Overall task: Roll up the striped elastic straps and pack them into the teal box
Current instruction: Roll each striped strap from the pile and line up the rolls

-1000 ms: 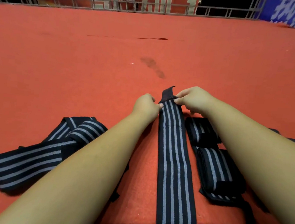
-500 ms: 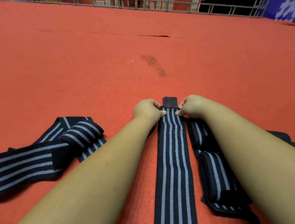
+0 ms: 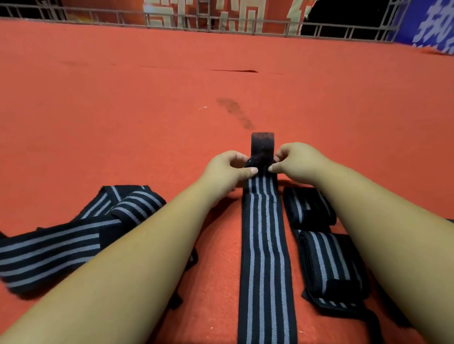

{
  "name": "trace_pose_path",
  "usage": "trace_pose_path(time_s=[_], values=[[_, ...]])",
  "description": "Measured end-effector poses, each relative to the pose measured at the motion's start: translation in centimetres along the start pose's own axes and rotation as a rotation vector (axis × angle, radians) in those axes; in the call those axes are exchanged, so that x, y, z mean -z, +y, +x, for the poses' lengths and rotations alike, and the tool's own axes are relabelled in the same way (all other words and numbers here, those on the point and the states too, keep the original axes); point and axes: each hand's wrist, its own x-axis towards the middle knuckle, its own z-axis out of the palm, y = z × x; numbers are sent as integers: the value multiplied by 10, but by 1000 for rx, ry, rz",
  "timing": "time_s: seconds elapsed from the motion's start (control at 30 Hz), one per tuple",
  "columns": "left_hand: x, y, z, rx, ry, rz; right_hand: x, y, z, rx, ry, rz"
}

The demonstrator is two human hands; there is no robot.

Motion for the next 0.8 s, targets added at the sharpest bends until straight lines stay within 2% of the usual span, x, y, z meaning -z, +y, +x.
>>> trace_pose_path(time_s=[0.13, 0.3, 0.47, 0.63, 0.8], values=[[12, 25, -31, -185, 85, -22, 31, -26, -35, 85, 17, 118], [36, 69, -80, -296, 142, -118, 69, -62, -98, 281, 19, 267], [51, 117, -146, -411, 150, -189, 84, -91, -167, 374, 104, 442], [63, 149, -213, -474, 108, -298, 89, -115, -230, 417, 154, 645], [68, 166, -268, -459, 92, -398, 85, -133, -279, 493, 158, 810]])
